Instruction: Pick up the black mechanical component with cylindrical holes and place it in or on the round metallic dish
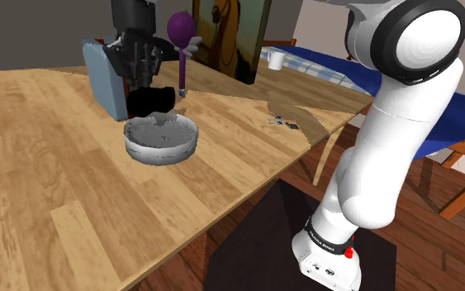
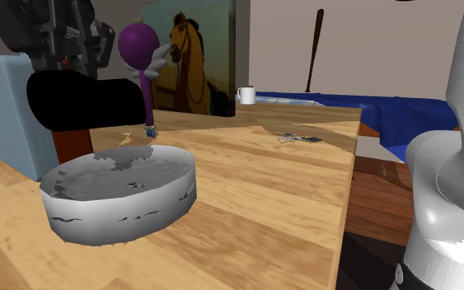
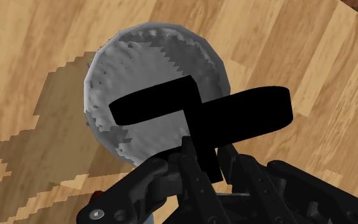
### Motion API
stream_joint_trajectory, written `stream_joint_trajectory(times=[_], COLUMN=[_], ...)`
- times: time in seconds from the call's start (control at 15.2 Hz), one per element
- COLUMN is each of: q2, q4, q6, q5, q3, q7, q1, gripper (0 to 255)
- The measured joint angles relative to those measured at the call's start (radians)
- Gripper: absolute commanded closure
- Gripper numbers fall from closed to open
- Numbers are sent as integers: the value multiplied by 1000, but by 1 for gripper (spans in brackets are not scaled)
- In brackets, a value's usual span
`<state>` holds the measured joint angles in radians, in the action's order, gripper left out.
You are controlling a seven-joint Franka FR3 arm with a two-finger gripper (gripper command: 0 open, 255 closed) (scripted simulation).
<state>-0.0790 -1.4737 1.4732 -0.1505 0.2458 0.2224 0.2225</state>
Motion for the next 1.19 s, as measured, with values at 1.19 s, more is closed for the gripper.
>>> stream_joint_trajectory(times=[1.19], q2=[61], q4=[-73], q6=[4], q5=[-11], q3=[-25], q7=[-57], q1=[-32], gripper=[255])
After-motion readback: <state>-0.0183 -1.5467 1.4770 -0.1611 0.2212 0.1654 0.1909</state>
